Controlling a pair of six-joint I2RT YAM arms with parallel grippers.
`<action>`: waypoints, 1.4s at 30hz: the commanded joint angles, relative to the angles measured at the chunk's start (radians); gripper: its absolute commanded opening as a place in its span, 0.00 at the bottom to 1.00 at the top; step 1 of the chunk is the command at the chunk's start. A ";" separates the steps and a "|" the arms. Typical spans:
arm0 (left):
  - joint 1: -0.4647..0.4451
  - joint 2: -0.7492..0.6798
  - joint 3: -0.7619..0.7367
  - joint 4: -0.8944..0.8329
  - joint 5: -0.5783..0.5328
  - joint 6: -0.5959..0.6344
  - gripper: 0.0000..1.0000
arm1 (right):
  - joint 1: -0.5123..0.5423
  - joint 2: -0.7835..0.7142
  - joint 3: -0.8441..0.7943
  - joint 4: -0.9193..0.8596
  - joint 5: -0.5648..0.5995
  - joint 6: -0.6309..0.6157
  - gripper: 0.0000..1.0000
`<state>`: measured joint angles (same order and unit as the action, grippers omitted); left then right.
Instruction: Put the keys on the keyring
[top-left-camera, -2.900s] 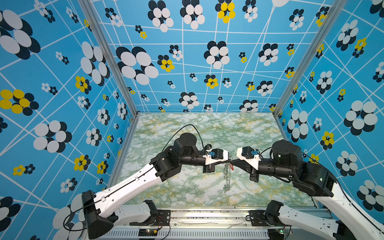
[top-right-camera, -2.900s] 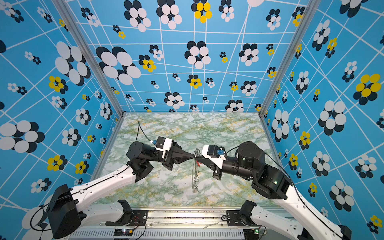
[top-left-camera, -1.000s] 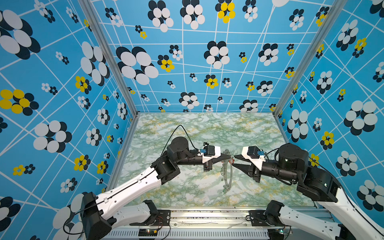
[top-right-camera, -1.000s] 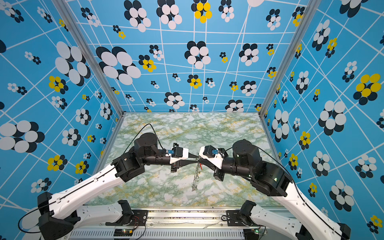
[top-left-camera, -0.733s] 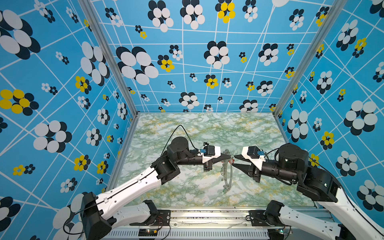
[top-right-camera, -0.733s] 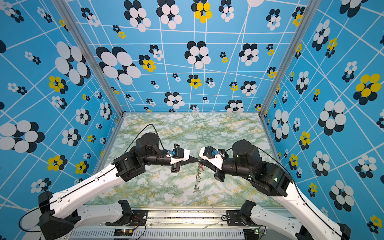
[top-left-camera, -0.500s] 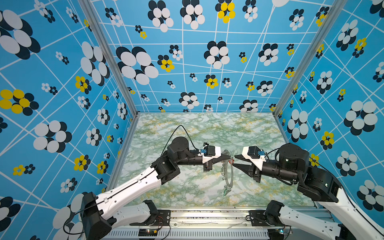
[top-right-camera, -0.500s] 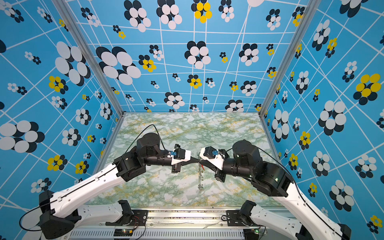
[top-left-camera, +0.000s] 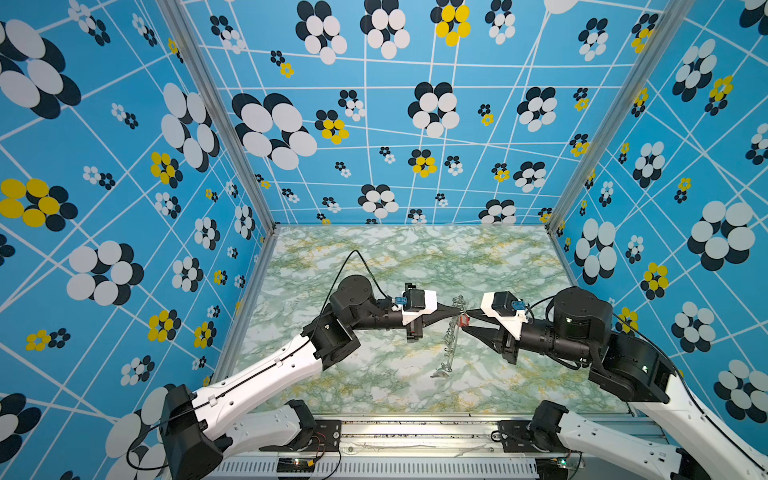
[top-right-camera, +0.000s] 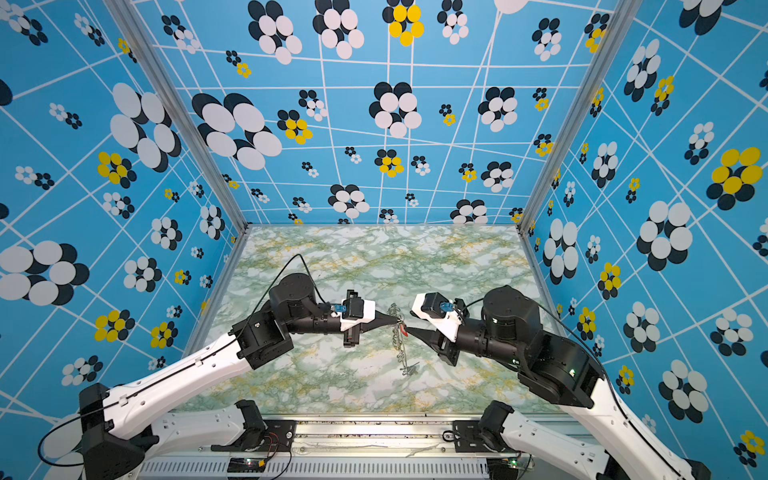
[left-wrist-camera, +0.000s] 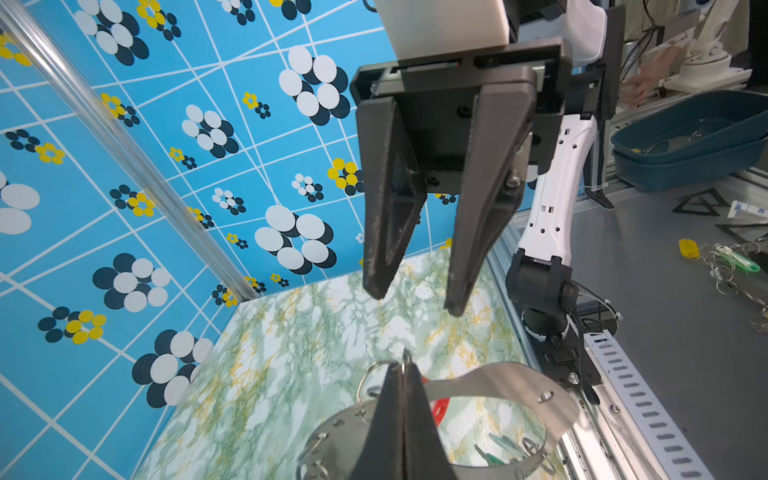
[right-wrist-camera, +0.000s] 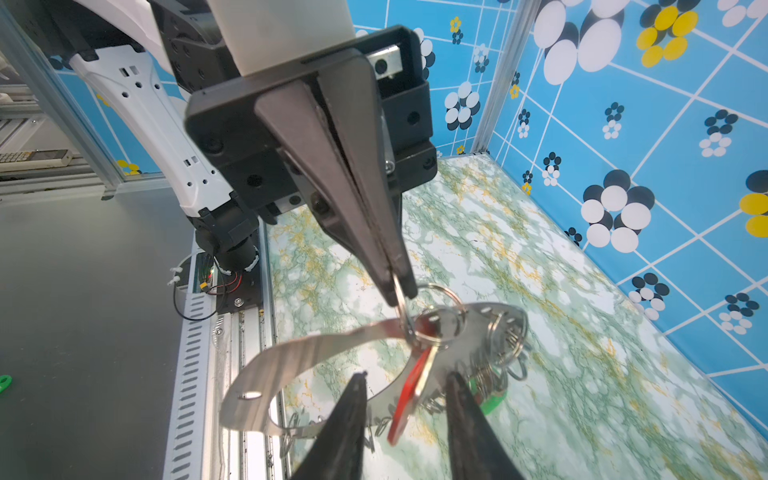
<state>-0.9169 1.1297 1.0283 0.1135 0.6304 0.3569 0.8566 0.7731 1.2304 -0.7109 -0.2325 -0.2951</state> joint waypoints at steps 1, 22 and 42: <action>0.016 -0.032 -0.012 0.176 0.060 -0.080 0.00 | 0.002 0.000 -0.027 0.043 0.017 0.022 0.36; 0.030 -0.019 -0.074 0.410 0.084 -0.204 0.00 | 0.002 0.009 -0.078 0.152 0.004 0.039 0.26; 0.030 0.047 -0.192 0.794 -0.033 -0.335 0.00 | 0.015 0.046 -0.142 0.231 -0.201 0.151 0.00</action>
<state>-0.8959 1.1572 0.8429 0.7494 0.6571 0.0620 0.8566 0.8009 1.1095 -0.5167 -0.3176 -0.1764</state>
